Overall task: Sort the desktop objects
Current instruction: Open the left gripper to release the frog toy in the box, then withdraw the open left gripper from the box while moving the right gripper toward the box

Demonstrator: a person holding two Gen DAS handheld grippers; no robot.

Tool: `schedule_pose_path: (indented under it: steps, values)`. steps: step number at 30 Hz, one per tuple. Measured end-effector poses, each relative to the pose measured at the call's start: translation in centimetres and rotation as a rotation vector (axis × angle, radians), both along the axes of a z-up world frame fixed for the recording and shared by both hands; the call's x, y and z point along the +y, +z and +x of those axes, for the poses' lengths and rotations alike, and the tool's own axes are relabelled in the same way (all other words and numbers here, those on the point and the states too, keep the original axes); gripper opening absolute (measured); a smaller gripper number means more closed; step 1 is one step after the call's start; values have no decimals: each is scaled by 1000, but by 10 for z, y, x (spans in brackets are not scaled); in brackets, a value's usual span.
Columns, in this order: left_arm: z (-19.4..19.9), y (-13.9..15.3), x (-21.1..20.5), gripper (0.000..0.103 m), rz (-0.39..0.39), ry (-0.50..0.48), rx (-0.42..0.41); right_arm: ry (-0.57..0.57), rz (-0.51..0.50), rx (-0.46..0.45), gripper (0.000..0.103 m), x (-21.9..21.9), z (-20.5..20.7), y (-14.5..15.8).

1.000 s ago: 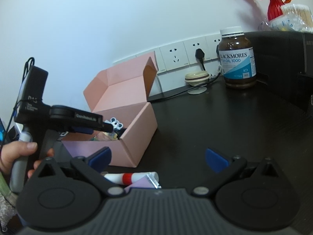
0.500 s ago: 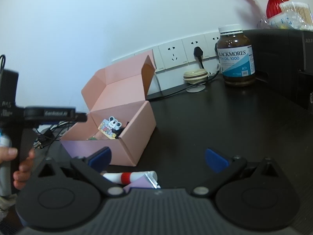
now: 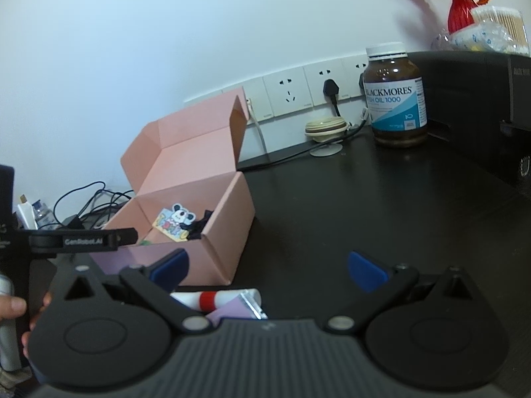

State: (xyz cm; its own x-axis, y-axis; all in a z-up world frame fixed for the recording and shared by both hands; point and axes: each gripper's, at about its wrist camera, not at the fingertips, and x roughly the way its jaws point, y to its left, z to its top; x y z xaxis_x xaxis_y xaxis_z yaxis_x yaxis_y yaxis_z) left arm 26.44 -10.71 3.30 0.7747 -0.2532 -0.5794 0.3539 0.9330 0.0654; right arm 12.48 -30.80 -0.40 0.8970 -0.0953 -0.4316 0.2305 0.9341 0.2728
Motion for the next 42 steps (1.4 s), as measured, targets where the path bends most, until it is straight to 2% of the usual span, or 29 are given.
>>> schedule_pose_path:
  steps: [15, 21, 27, 30, 33, 38, 42]
  values:
    - [-13, -2, 10, 99, -9, -56, -32, -11, -5, 15, 102, -1, 2, -1]
    - [-24, 0, 11, 98, 25, -67, -137, -17, -16, 6, 102, 0, 1, -1]
    - [-46, 4, 28, 103, 13, -85, -257, -11, -59, -20, 102, 6, -2, 2]
    - [-51, 2, 44, 103, -13, -77, -277, -1, -105, -27, 102, 14, -2, 3]
    - [-53, 1, 62, 103, -84, -59, -302, 8, -145, -22, 102, 20, -1, 4]
    - [-53, 4, 78, 103, -163, -80, -280, -4, -139, 10, 102, 19, 4, 3]
    - [-57, 3, 72, 103, -141, -82, -282, -11, -114, 28, 102, 14, 5, 2]
